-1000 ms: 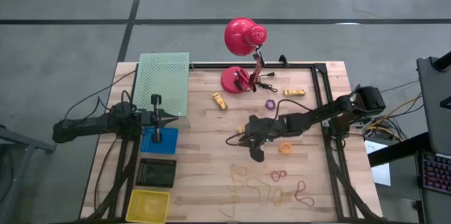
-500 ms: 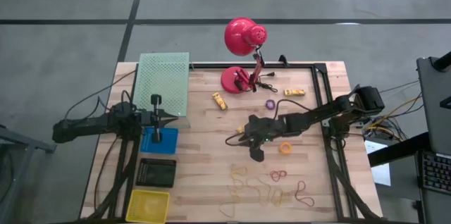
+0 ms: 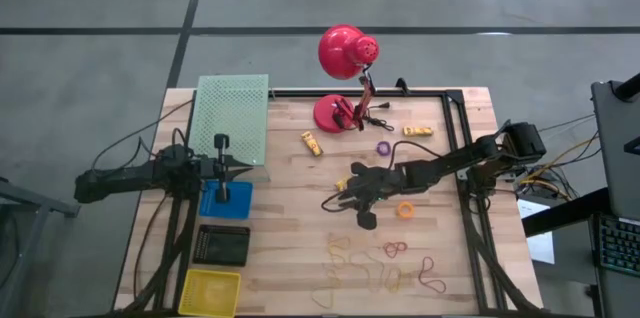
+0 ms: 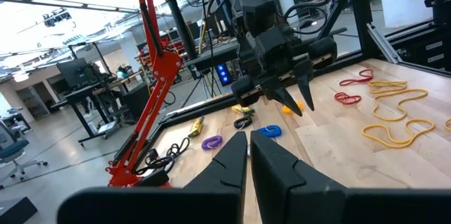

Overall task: Pick & Place Office Desk Supplies
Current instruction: Put the yellow rubber band into the yellow bin

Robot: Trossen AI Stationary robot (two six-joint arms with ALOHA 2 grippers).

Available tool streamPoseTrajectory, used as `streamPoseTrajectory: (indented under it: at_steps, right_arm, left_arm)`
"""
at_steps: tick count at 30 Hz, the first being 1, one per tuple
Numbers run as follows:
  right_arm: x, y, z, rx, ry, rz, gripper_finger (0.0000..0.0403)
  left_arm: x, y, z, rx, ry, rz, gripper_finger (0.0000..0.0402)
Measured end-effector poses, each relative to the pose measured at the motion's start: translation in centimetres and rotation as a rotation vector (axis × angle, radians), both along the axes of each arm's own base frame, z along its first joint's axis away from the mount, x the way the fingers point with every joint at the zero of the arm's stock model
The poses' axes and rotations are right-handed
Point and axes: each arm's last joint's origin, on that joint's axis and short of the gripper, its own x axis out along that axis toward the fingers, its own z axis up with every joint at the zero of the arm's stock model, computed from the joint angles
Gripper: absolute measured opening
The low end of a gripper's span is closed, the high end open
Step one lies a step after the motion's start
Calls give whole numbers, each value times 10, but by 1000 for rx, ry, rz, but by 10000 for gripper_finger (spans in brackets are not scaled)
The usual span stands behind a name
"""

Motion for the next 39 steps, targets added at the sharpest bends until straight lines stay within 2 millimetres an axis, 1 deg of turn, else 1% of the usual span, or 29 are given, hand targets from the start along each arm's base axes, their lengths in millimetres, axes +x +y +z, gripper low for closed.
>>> streamPoseTrajectory:
  at_steps: [3, 11, 16, 20, 25, 32, 35, 39]
  right_arm:
    - [0, 0, 0, 35, 10, -26, 86]
    - [0, 0, 0, -1, -3, -3, 86]
    - [0, 0, 0, 46, 4, -52, 86]
    - [0, 3, 1, 48, -3, -42, 86]
    - [-1, 22, 4, 43, -41, 11, 91]
    - [-8, 52, 6, 56, -67, -12, 105]
    - [-11, 66, 7, 31, -92, -14, 105]
    - [-13, 78, 7, -22, -133, 0, 110]
  left_arm:
    - [0, 0, 0, 0, 0, 0, 23]
    - [0, 0, 0, 0, 0, 0, 23]
    - [0, 0, 0, 0, 0, 0, 23]
    - [0, 0, 0, 0, 0, 0, 23]
    - [0, 0, 0, 0, 0, 0, 23]
    - [0, 0, 0, 0, 0, 0, 23]
    - [0, 0, 0, 0, 0, 0, 23]
    - [0, 0, 0, 0, 0, 0, 23]
